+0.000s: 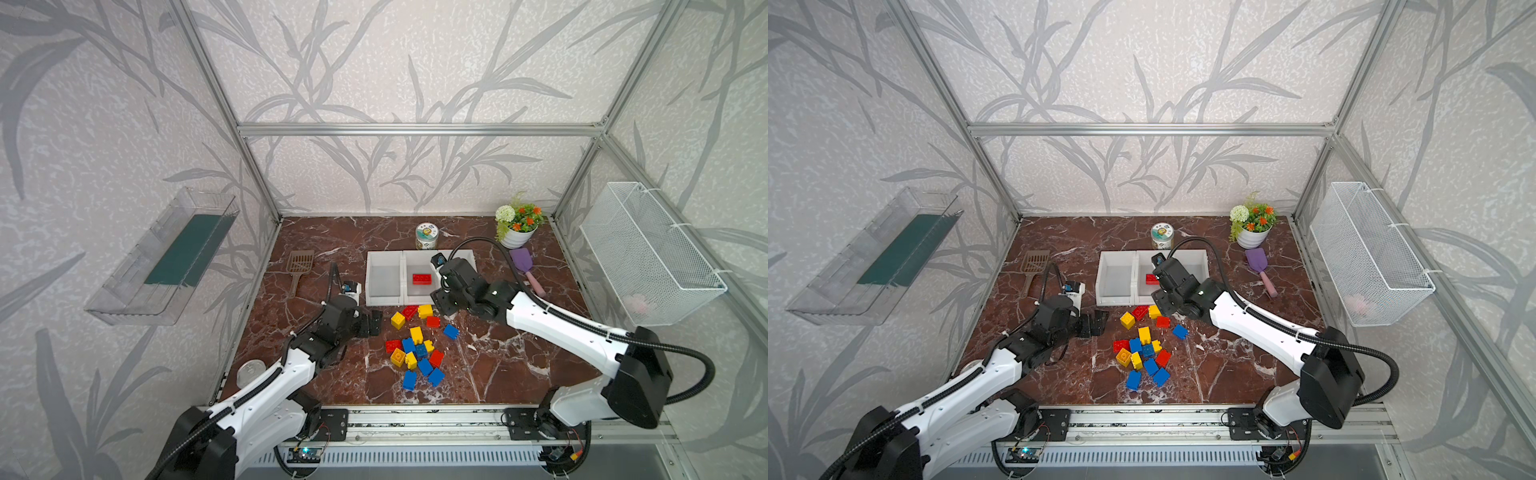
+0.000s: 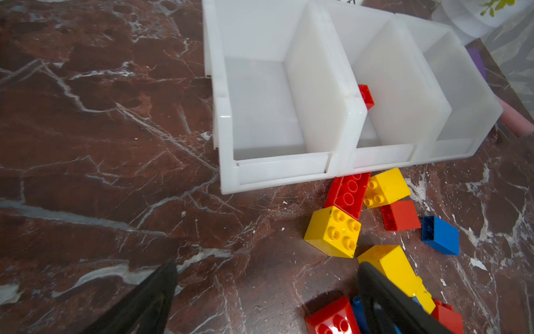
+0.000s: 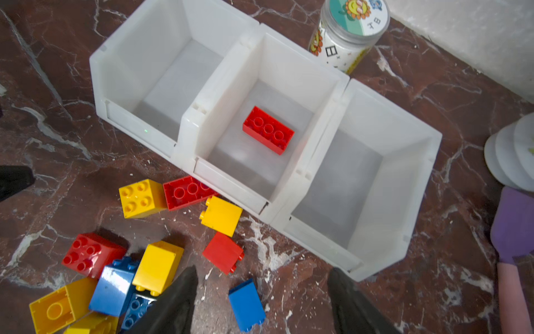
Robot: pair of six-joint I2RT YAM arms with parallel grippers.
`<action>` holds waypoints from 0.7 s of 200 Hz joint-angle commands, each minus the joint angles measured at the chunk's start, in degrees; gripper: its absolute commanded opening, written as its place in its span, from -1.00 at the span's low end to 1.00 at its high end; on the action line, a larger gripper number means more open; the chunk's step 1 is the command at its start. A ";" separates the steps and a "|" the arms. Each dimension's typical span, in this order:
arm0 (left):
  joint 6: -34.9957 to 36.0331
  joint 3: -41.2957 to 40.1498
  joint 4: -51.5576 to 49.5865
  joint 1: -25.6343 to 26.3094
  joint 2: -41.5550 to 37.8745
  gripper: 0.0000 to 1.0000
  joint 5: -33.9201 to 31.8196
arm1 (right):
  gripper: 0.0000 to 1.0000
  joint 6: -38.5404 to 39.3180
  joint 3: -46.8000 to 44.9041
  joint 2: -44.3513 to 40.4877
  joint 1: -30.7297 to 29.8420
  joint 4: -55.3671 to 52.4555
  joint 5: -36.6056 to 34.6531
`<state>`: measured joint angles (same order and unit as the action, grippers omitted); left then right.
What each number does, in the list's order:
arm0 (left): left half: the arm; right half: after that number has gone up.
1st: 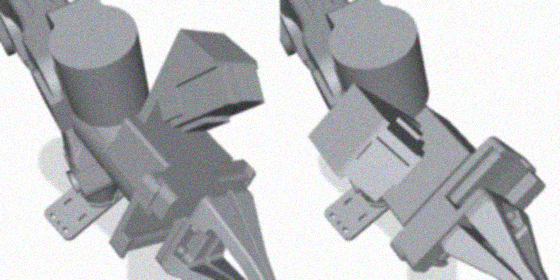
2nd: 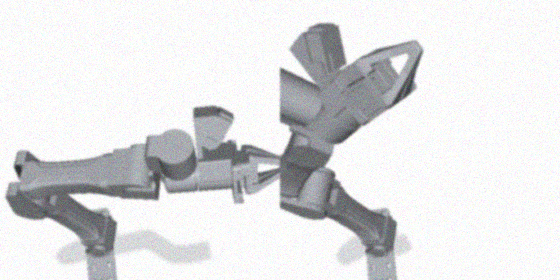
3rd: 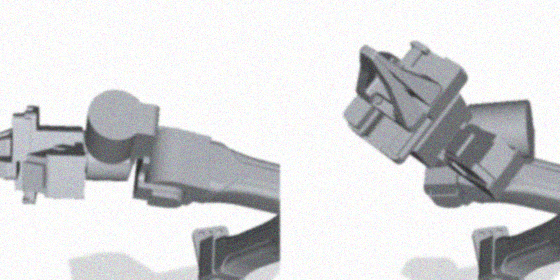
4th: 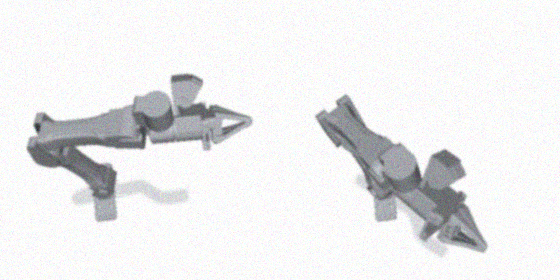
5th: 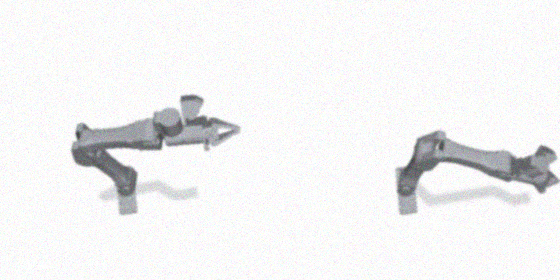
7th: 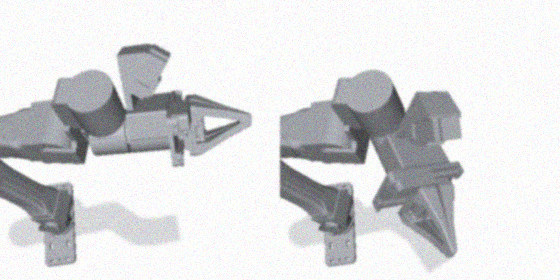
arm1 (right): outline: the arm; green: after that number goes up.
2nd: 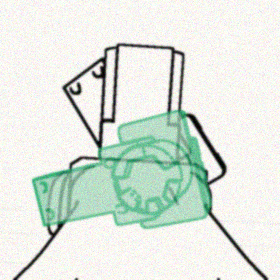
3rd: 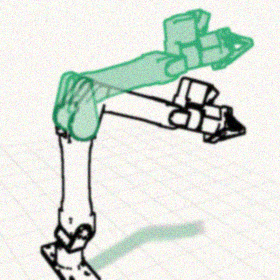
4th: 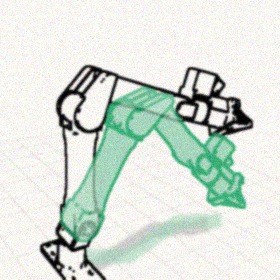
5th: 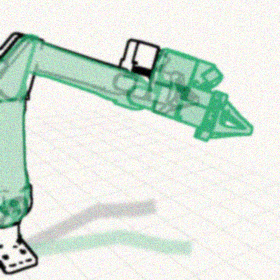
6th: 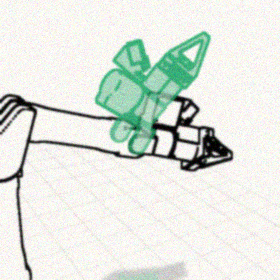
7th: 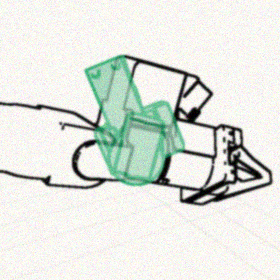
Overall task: Sort the legos into containers by color
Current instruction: Pick up the lego from the center of the table.
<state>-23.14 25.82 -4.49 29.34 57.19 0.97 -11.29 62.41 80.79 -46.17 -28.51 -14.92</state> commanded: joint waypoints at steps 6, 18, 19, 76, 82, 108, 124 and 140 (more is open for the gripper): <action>3.19 4.16 1.52 2.55 5.38 0.98 -0.36 | 0.46 -4.94 -5.20 -5.95 0.28 -0.12 -2.46; 3.99 6.25 1.44 3.81 8.70 0.94 -0.51 | 0.47 -6.26 -7.37 -8.16 0.29 -0.54 -3.10; 4.07 6.43 1.38 3.98 8.93 0.93 -0.52 | 0.47 -6.36 -7.56 -8.35 0.29 -0.60 -3.14; 9.42 16.38 -1.89 8.67 23.17 0.79 -0.44 | 0.48 -10.67 -11.93 -14.70 0.42 -3.48 -5.65; 9.82 16.94 -2.07 8.87 24.11 0.78 -0.49 | 0.48 -11.01 -12.30 -15.10 0.39 -3.56 -5.84; 11.26 19.04 -3.85 9.36 26.92 0.69 -0.96 | 0.49 -12.52 -13.61 -16.58 0.39 -3.15 -6.28; 11.78 19.79 -4.84 9.61 28.17 0.63 -1.50 | 0.49 -12.77 -14.08 -17.00 0.40 -3.28 -6.38; 12.27 20.06 -5.02 10.07 29.38 0.60 -1.65 | 0.49 -12.43 -14.00 -17.08 0.47 -3.63 -7.00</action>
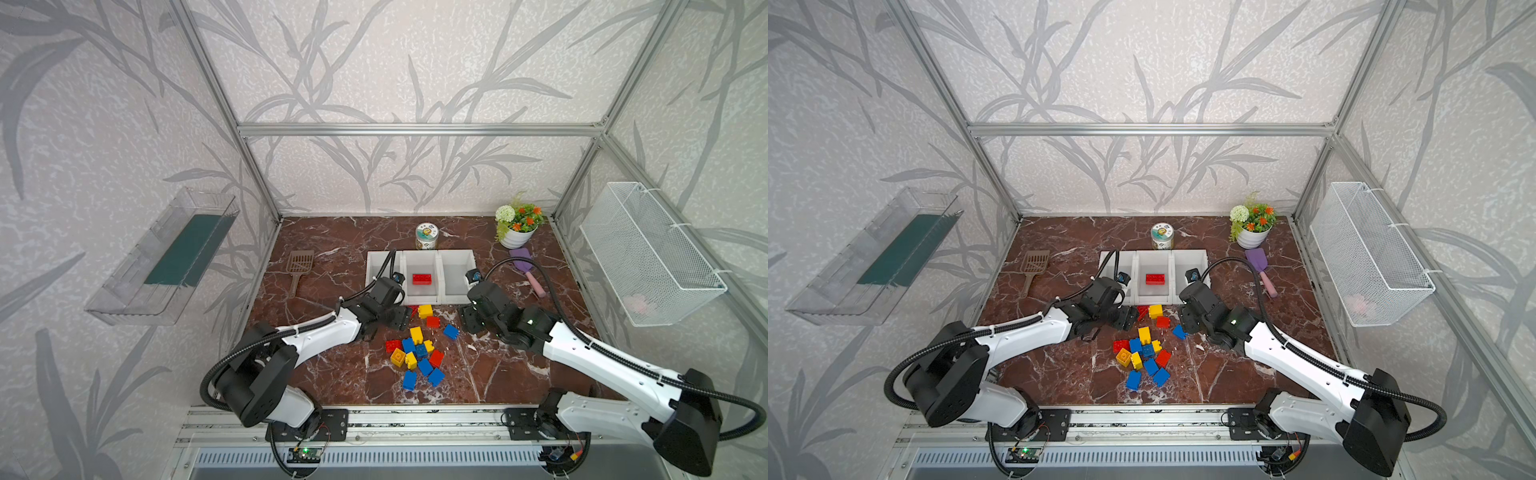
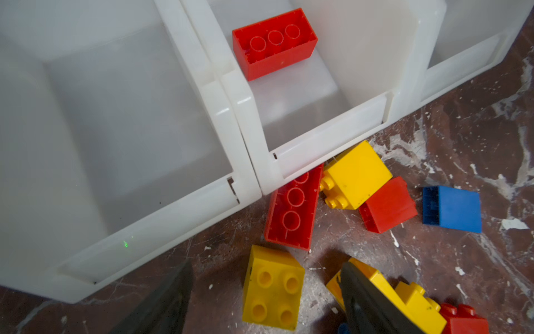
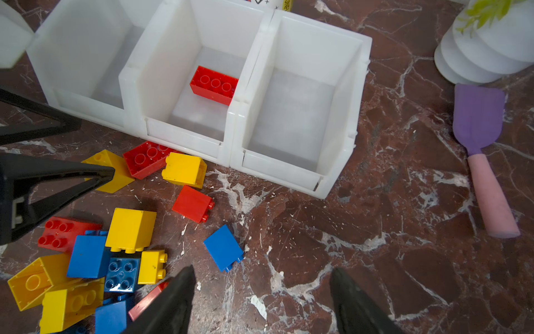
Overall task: Sort the legos into containers by color
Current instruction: Pick up the lego from the center of the table.
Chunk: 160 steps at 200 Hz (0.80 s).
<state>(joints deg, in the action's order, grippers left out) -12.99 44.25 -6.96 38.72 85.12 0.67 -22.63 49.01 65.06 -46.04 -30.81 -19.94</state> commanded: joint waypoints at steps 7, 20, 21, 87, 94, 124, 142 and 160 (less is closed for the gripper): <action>2.16 1.77 -2.45 0.91 1.99 0.58 -1.44 | 0.49 -0.93 -0.52 -1.27 0.34 -1.37 -2.25; 1.86 2.14 -2.45 1.40 3.14 0.53 -1.46 | 0.50 -0.75 -0.20 -1.08 0.34 -1.62 -2.43; 1.80 2.15 -2.49 1.42 3.22 0.52 -1.46 | 0.50 -0.75 -0.17 -1.08 0.34 -1.62 -2.45; 1.76 4.08 -5.07 2.97 5.71 -0.14 -0.66 | 0.50 -1.03 -0.12 -1.84 0.34 -2.32 -2.80; 1.81 4.00 -5.13 3.01 5.59 -0.19 -0.83 | 0.50 -1.04 -0.23 -2.08 0.34 -2.41 -2.95; 1.49 3.89 -5.04 3.20 4.90 -0.34 -1.67 | 0.50 -1.53 -1.17 -3.31 0.34 -2.57 -3.65; 1.55 4.86 -6.75 3.20 3.62 -0.40 -1.46 | 0.50 -2.04 -1.72 -4.08 0.34 -2.59 -3.84; 1.78 6.70 -9.30 3.20 0.45 -0.41 -1.74 | 0.50 -2.41 -1.94 -4.58 0.34 -2.92 -4.17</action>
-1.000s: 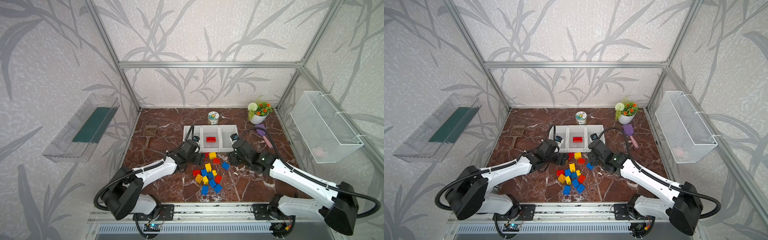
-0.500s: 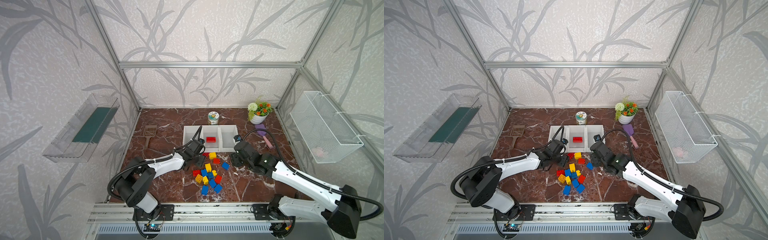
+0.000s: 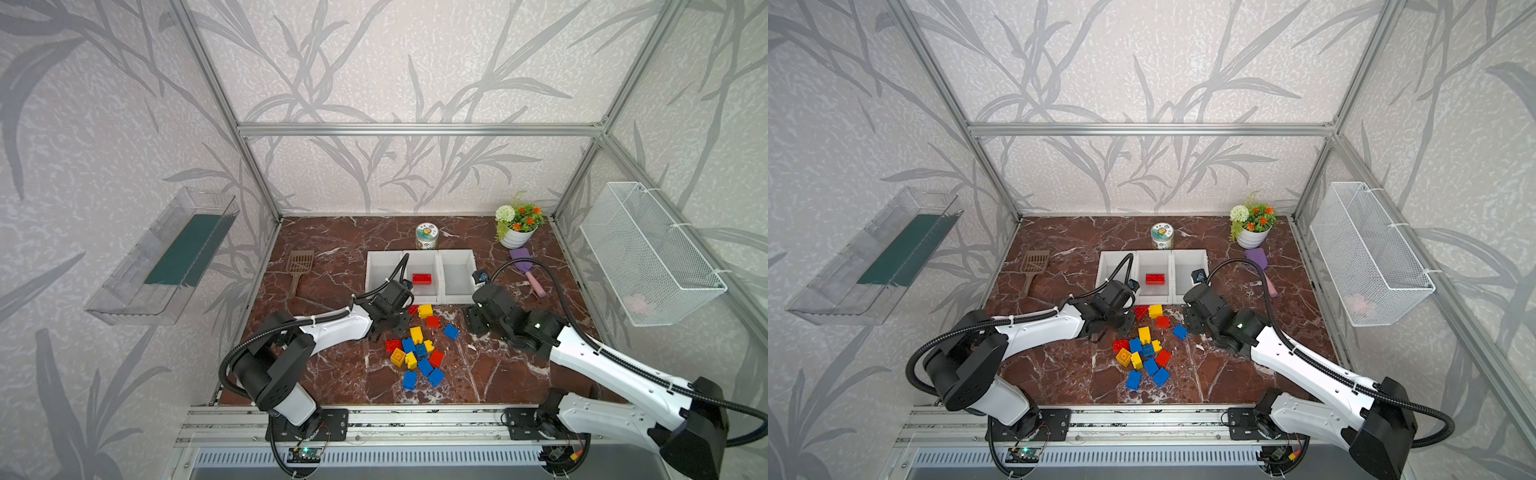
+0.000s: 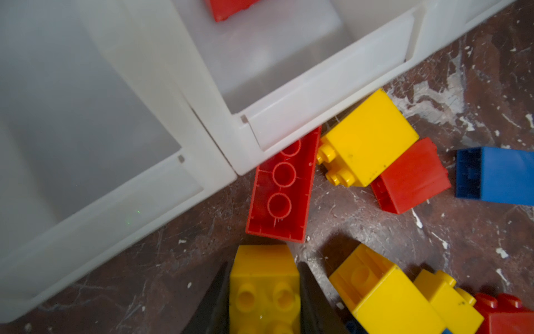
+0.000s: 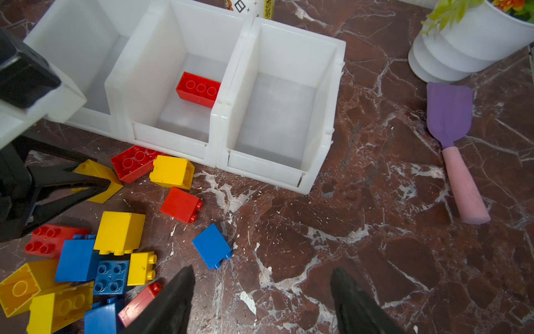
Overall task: Sort the legos into containers by color
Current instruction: Pick up the lego from the center of the table, then place the lego in the container.
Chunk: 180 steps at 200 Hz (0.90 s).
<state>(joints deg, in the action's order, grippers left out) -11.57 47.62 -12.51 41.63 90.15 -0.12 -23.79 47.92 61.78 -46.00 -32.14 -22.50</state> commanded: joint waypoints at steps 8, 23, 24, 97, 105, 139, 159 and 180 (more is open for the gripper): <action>-0.19 4.42 -4.54 0.30 -6.29 -0.41 -3.21 | 0.50 -1.37 -0.90 -1.48 0.29 -1.81 -1.78; 1.62 5.68 -3.90 -0.23 -9.19 -0.41 -7.69 | 0.50 -1.35 -0.99 -1.71 0.29 -1.81 -2.10; 1.85 5.80 -3.82 -0.32 -9.37 -0.41 -7.87 | 0.50 -1.35 -0.99 -1.73 0.29 -1.80 -2.06; 2.19 15.15 -1.67 -12.66 -1.89 -0.39 -5.16 | 0.50 -1.17 -0.77 -1.76 0.29 -2.56 -2.25; 1.98 15.70 -2.13 -12.87 -0.69 -0.39 -5.32 | 0.50 -1.17 -0.89 -2.27 0.29 -3.15 -2.53; 0.68 15.58 -1.39 -12.89 0.90 -0.35 -5.11 | 0.50 -1.93 -2.18 -5.35 0.29 -4.66 -3.94; 0.49 15.49 -1.47 -12.91 1.08 -0.28 -4.98 | 0.50 -2.65 -3.13 -6.64 0.28 -4.73 -3.98; 0.34 15.42 -1.74 -12.89 0.91 -0.18 -4.90 | 0.51 -2.94 -3.54 -7.20 0.34 -4.78 -3.65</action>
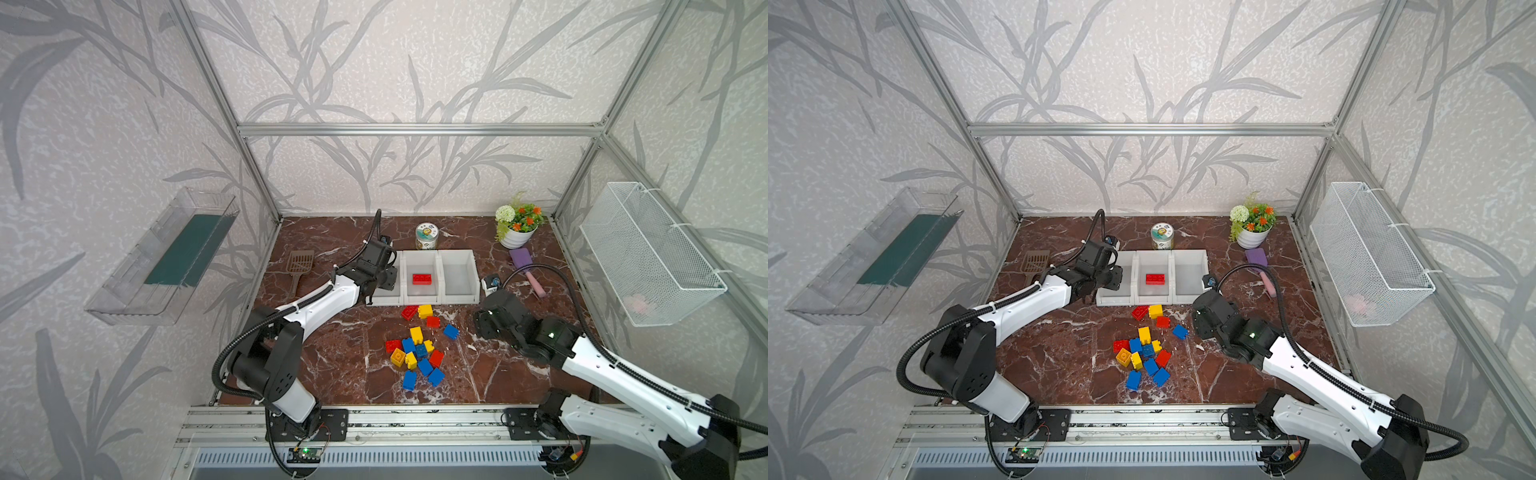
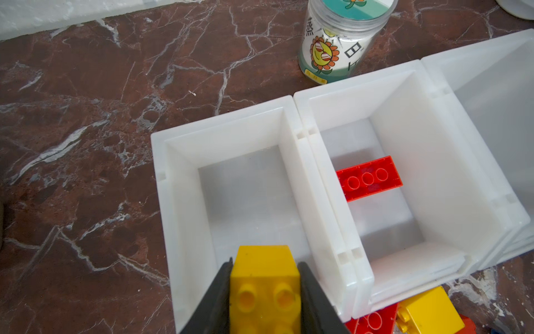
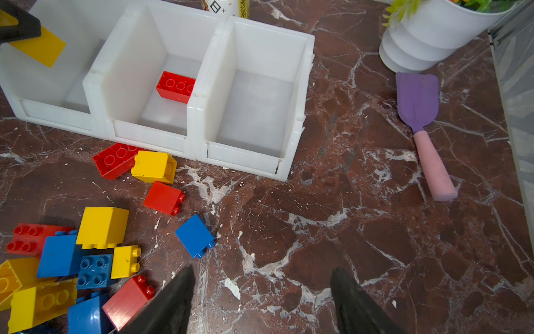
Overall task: Sort the legos into containers by color
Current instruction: Place the lego in the container, then pick up the lego from the center of the table.
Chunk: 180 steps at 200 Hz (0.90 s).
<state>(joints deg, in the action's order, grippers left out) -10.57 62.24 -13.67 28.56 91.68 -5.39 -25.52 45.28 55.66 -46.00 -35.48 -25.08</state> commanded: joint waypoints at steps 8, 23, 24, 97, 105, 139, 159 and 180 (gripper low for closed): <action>-0.82 0.65 -0.49 0.11 -0.82 -0.13 0.42 | 0.51 -1.21 -0.89 -1.12 0.29 -1.58 -0.94; -0.96 0.22 -0.23 0.17 -1.28 0.06 0.51 | 0.51 -1.11 -0.73 -0.95 0.29 -1.77 -0.79; -1.00 0.19 -0.22 0.13 -1.30 0.08 0.53 | 0.51 -1.11 -0.72 -0.97 0.29 -1.78 -0.78; -1.79 -2.99 -0.46 0.18 -5.96 0.30 -1.27 | 0.52 0.21 -0.23 1.07 0.29 -1.20 0.35; -2.15 -3.70 -0.54 0.16 -6.89 0.30 -1.37 | 0.51 0.69 -0.19 1.89 0.29 -1.10 1.02; -4.37 -8.12 -0.67 0.12 -12.07 0.30 -2.37 | 0.51 4.14 -1.37 6.37 0.29 1.41 6.94; -5.86 -11.55 -0.53 0.15 -15.60 0.31 -4.10 | 0.51 9.33 -1.81 11.01 0.29 4.25 13.61; -7.20 -15.46 0.20 0.18 -19.03 0.32 -4.89 | 0.48 13.16 0.20 17.30 0.29 4.43 18.66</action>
<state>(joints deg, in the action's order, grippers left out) -15.16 50.33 -13.28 28.56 76.34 -7.77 -18.52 44.40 67.70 -46.00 -32.77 -14.63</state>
